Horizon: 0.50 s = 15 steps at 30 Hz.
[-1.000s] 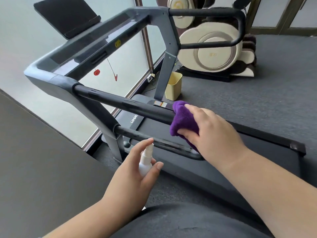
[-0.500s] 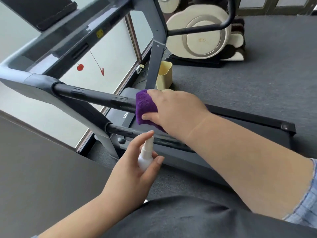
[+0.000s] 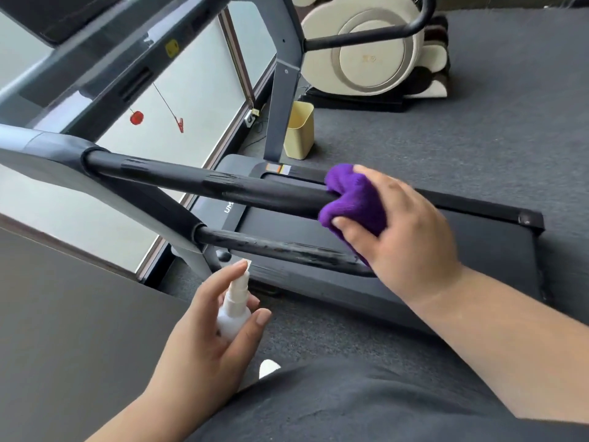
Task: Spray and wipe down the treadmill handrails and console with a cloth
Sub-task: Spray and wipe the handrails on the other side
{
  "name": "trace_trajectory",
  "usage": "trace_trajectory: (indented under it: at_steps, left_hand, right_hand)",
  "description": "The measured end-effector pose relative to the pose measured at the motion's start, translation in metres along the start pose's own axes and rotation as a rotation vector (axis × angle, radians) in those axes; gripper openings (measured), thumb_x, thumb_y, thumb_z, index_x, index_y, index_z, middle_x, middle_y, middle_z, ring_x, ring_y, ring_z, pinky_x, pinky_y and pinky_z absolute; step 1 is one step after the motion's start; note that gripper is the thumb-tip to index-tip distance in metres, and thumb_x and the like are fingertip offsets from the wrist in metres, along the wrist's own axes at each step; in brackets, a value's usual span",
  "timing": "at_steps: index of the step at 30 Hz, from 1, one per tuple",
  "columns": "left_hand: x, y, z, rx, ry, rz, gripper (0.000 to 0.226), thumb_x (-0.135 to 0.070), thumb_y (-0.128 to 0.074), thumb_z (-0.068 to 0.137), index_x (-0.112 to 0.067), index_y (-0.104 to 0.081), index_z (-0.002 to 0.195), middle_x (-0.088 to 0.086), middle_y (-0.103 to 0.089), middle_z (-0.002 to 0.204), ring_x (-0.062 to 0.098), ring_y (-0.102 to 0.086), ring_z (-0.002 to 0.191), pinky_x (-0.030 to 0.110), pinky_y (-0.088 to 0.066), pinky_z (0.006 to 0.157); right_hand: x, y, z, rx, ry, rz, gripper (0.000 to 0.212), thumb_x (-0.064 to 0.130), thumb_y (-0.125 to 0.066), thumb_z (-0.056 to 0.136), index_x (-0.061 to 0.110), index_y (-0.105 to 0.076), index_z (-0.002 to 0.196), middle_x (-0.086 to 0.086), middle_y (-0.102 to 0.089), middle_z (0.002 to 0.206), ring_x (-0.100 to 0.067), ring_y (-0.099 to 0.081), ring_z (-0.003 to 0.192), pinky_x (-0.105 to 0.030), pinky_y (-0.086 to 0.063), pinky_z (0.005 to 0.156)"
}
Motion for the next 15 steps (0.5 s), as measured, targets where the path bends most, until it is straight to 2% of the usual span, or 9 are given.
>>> trace_trajectory:
  at_steps: [3,5,7,9,11,13,15]
  left_hand:
    - [-0.005,-0.006,0.005,0.009,-0.021,-0.002,0.058,-0.049,-0.062,0.084,-0.058,-0.036,0.135,-0.019,-0.066,0.099,0.002,-0.066,0.072,0.002,-0.043,0.067]
    - [-0.013,-0.014,0.010,0.027,-0.041,-0.015,0.057,-0.048,-0.061,0.085,-0.058,-0.035,0.135,-0.019,-0.065,0.098,0.002,-0.066,0.074,0.001,-0.042,0.068]
    - [-0.021,-0.022,0.015,0.053,-0.069,-0.023,0.058,-0.047,-0.062,0.085,-0.058,-0.035,0.135,-0.021,-0.065,0.099,0.001,-0.066,0.079,0.000,-0.041,0.070]
    - [-0.028,-0.028,0.018,0.070,-0.087,-0.016,0.058,-0.047,-0.062,0.085,-0.060,-0.035,0.134,-0.022,-0.065,0.100,-0.001,-0.065,0.085,-0.001,-0.040,0.073]
    - [-0.033,-0.032,0.020,0.084,-0.096,-0.017,0.058,-0.048,-0.062,0.084,-0.061,-0.034,0.133,-0.024,-0.065,0.101,-0.002,-0.065,0.087,-0.001,-0.040,0.075]
    - [-0.036,-0.036,0.019,0.102,-0.102,-0.024,0.058,-0.049,-0.062,0.084,-0.062,-0.034,0.133,-0.023,-0.065,0.100,0.000,-0.066,0.087,0.000,-0.041,0.074]
    - [-0.039,-0.040,0.018,0.120,-0.117,-0.029,0.058,-0.049,-0.065,0.086,-0.062,-0.034,0.133,-0.023,-0.065,0.099,0.001,-0.066,0.085,0.001,-0.042,0.074]
  right_hand:
    - [0.039,-0.017,0.035,0.251,0.151,-0.381,0.065,0.071,-0.053,0.086,0.026,-0.055,0.132,0.001,-0.067,0.110,-0.026,-0.064,0.091,-0.037,-0.045,0.068]
    - [0.058,-0.031,0.058,0.411,0.173,-0.445,0.058,0.073,-0.052,0.087,0.025,-0.052,0.120,0.002,-0.060,0.094,-0.022,-0.053,0.076,-0.034,-0.036,0.061]
    - [0.063,-0.038,0.075,0.573,0.145,-0.391,0.054,0.073,-0.050,0.088,0.026,-0.051,0.113,0.006,-0.047,0.083,-0.019,-0.045,0.071,-0.034,-0.035,0.059]
    - [0.053,-0.038,0.082,0.667,0.105,-0.309,0.058,0.076,-0.048,0.087,0.029,-0.054,0.122,0.009,-0.049,0.088,-0.019,-0.048,0.081,-0.035,-0.039,0.066]
    - [0.036,-0.030,0.079,0.686,0.047,-0.168,0.056,0.077,-0.050,0.086,0.035,-0.057,0.122,0.014,-0.057,0.094,-0.014,-0.056,0.086,-0.033,-0.042,0.067]
    - [0.014,-0.022,0.071,0.671,-0.045,0.025,0.044,0.077,-0.055,0.082,0.041,-0.061,0.106,0.017,-0.063,0.087,-0.004,-0.061,0.080,-0.028,-0.042,0.062]
    - [-0.009,-0.012,0.055,0.634,-0.172,0.257,0.040,0.076,-0.061,0.077,0.045,-0.061,0.101,0.017,-0.068,0.084,0.000,-0.065,0.073,-0.026,-0.047,0.062]
Point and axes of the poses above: each hand's wrist, its own z-axis towards the middle knuckle, its own y-axis out of the back of the hand, x = y × z, the point moved 4 cm from there along z, towards the middle knuckle
